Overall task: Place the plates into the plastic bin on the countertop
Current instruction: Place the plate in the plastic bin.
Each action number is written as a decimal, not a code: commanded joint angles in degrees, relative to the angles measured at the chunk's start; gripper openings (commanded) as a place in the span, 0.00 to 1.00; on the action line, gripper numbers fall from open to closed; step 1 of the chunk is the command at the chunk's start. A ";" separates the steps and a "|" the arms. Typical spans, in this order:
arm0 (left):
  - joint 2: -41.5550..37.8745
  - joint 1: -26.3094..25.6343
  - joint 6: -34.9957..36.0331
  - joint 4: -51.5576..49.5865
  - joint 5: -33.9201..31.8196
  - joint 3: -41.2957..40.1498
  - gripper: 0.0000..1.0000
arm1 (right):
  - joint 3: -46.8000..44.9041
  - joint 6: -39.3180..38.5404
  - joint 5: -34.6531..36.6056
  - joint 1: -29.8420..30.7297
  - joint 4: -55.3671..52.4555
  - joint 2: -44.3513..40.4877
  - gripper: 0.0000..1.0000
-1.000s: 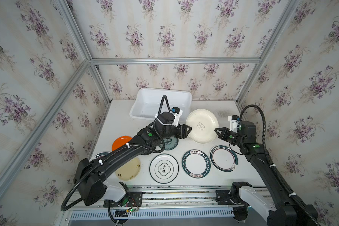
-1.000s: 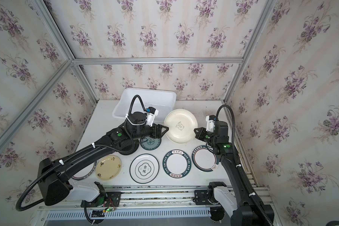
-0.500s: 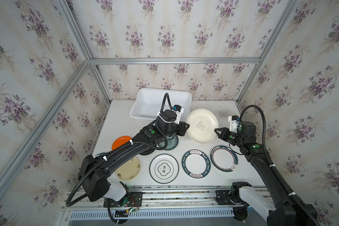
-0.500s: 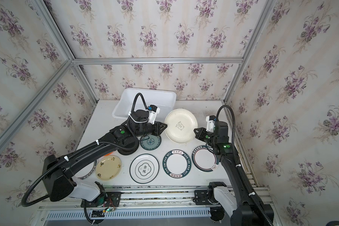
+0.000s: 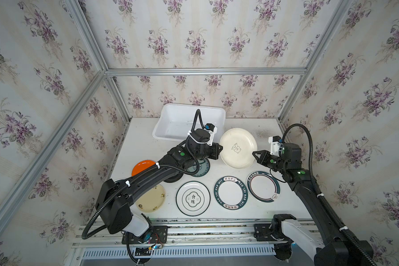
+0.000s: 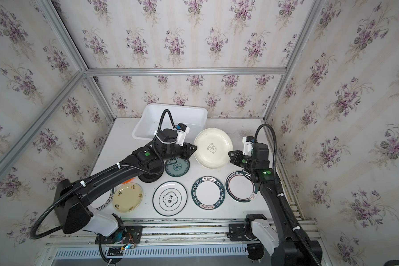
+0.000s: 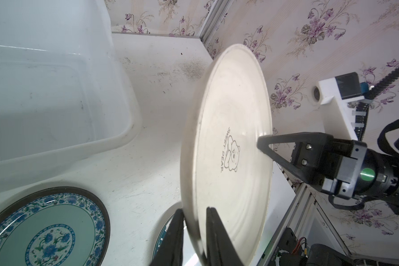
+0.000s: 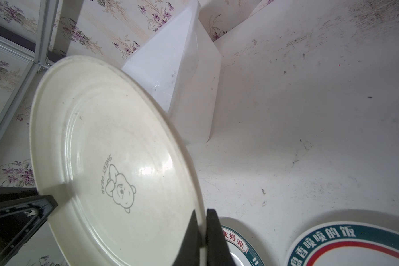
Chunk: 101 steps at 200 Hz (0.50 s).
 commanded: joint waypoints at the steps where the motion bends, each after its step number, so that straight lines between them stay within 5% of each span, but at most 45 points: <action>1: 0.72 -0.05 0.62 1.19 1.08 1.04 0.23 | 0.61 -1.13 -4.77 0.19 3.56 -0.11 0.00; 59: 2.57 -0.05 1.33 -0.75 0.22 3.23 0.11 | 0.18 -1.30 -5.11 0.21 4.08 0.06 0.00; 101: 2.67 0.43 2.35 -2.52 -2.06 4.93 0.01 | -0.27 -1.48 -5.45 0.21 4.72 -0.50 0.31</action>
